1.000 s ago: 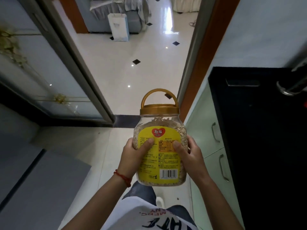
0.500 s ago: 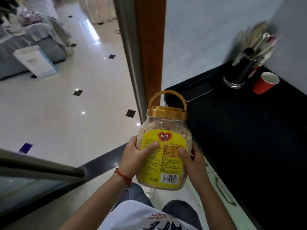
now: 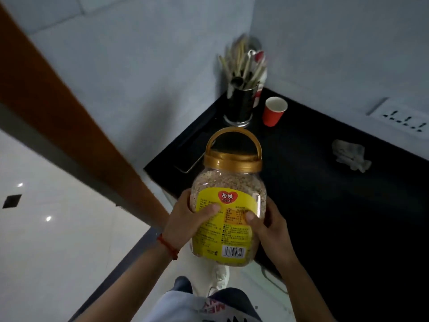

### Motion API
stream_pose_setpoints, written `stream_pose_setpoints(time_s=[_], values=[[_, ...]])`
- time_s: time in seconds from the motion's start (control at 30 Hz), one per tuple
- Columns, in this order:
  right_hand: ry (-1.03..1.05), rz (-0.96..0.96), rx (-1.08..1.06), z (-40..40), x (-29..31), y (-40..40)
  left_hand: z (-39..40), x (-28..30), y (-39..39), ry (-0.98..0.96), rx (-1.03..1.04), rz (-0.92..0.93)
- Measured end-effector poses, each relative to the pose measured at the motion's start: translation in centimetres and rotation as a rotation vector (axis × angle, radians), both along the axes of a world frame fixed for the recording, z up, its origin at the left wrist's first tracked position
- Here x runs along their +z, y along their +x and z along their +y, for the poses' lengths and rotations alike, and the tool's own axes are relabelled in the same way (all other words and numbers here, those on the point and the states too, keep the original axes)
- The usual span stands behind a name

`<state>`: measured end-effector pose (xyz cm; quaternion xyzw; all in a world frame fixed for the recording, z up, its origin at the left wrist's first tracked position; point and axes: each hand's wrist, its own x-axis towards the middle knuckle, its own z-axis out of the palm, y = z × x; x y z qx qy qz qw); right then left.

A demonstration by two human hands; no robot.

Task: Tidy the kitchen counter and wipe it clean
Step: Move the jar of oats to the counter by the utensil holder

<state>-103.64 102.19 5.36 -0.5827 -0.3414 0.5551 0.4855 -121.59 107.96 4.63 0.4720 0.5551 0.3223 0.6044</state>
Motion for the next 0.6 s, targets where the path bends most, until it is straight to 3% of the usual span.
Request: stream_pose_setpoints(time_s=[0.3,0.6], values=[[0.034,-0.132,0.081,7.9,-0.2,7.0,9.9,-0.5,5.5,0.093,-0.22,-0.015],[0.049,-0.209,0.02,13.3,-1.9,9.4,17.5,-2.9,7.8,0.102,-0.412,-0.003]])
